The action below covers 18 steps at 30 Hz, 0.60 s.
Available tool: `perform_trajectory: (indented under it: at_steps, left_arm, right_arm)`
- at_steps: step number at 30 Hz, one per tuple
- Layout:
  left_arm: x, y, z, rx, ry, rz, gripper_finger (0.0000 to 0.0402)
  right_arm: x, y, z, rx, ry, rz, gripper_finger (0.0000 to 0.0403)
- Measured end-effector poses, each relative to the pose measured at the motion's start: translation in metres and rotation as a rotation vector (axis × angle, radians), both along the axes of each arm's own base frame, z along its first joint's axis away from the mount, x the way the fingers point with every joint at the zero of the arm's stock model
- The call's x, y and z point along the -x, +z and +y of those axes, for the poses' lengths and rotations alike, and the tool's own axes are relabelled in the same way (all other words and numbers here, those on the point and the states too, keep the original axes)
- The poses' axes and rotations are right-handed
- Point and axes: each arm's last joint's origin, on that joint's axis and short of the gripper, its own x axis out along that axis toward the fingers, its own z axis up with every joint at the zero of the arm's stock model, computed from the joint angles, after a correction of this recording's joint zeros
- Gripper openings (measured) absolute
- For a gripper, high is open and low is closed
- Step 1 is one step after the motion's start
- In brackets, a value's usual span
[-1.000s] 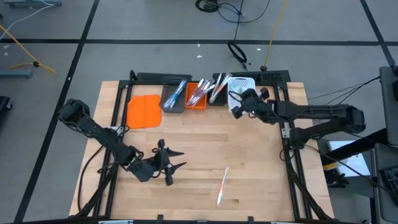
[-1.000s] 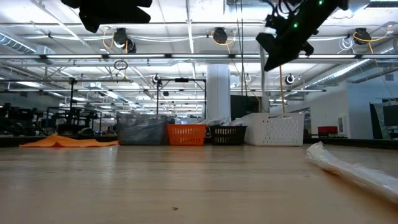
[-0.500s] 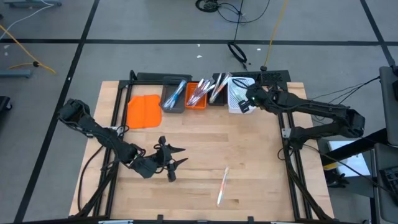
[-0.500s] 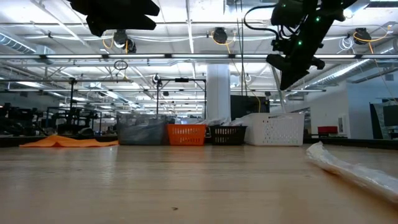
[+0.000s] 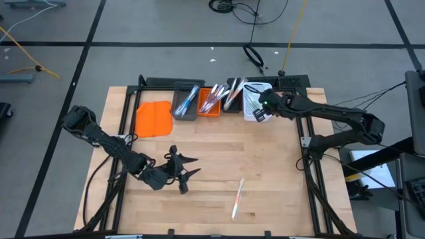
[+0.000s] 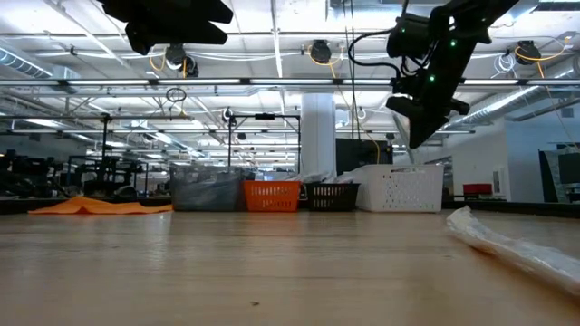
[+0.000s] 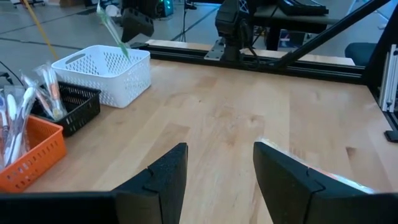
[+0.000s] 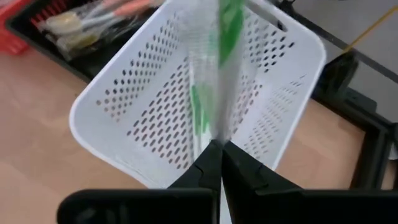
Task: Pick & Place Toothbrushes
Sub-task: Put the green toothbrush into the white bin, then put the orange toothbrush into the black bin
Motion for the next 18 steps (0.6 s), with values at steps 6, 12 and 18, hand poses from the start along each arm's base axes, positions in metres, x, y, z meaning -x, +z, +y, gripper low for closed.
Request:
perform_trajectory:
  at_steps: [6,12,18]
  left_arm:
    - [0.0003,-0.0009,0.0002,-0.005,0.0,0.008,0.0182]
    - [0.0007,-0.0019,0.0005,0.008,0.006,0.013,0.0182]
    - [0.0008,-0.0021,0.0005,0.006,0.006,0.015,0.0182]
  right_arm:
    - [-0.004,-0.0057,-0.0033,-0.004,0.024,0.03,0.0028]
    - [-0.0048,-0.0032,-0.0058,0.062,0.004,0.038,0.0118]
    - [-0.0037,-0.0023,-0.0069,0.097,-0.026,0.054,0.019]
